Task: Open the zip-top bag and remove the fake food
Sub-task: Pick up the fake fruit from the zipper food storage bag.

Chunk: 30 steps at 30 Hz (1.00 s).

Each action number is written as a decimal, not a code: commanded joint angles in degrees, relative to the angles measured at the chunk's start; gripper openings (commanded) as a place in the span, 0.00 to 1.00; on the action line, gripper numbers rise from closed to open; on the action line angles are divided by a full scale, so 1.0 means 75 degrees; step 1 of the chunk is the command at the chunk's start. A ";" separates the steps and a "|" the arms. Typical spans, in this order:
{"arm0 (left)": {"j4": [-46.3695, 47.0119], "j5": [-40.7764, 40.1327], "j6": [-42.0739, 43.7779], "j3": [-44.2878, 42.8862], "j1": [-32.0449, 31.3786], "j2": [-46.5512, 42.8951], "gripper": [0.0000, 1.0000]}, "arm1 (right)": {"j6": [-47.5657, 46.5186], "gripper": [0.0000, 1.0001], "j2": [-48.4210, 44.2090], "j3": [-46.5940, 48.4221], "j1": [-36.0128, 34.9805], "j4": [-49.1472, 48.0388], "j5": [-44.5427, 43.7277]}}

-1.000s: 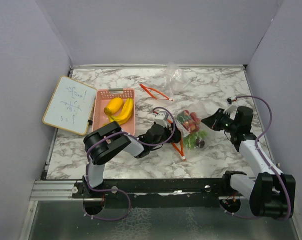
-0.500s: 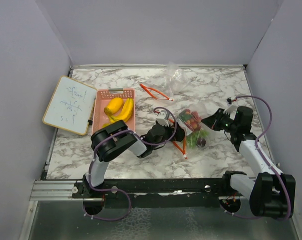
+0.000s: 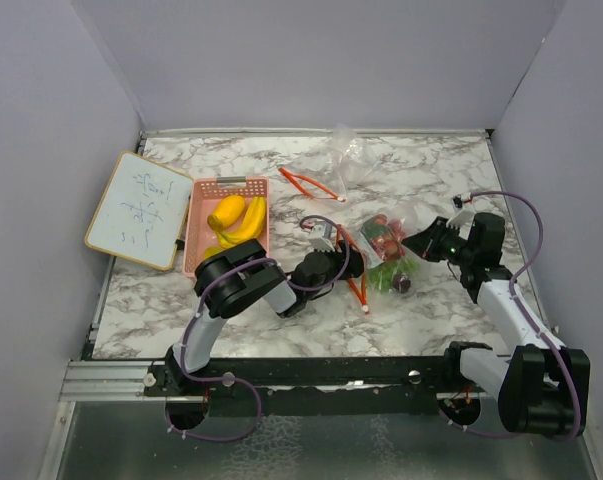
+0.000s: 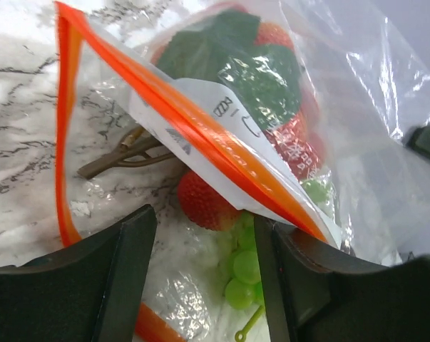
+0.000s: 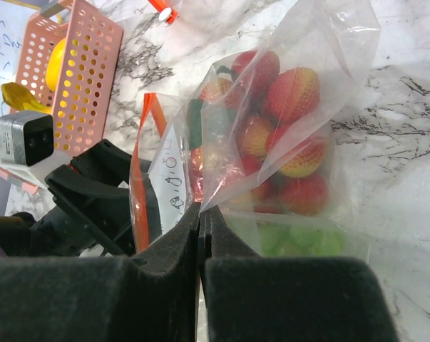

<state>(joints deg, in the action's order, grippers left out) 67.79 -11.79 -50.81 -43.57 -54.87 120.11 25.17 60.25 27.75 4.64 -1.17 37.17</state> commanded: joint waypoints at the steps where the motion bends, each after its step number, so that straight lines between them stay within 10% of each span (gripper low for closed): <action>1: 0.0477 -0.0629 -0.0716 -0.0230 0.0052 0.0441 0.60 | -0.0179 0.02 -0.0096 0.0172 0.0038 0.0081 0.0141; 8: 0.2140 -0.0314 -0.1626 0.0159 0.0272 0.0796 0.85 | -0.0157 0.02 0.0084 0.0087 0.0037 -0.0115 0.0209; 30: -0.0963 0.0258 -0.0961 -0.1480 0.0097 0.1335 0.71 | -0.0173 0.02 0.0264 0.0075 0.0037 -0.0253 0.0199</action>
<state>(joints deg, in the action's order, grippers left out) 69.82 -10.37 -60.40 -53.52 -53.65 127.04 24.73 61.98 27.75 4.64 -1.58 37.39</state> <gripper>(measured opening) 0.719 0.021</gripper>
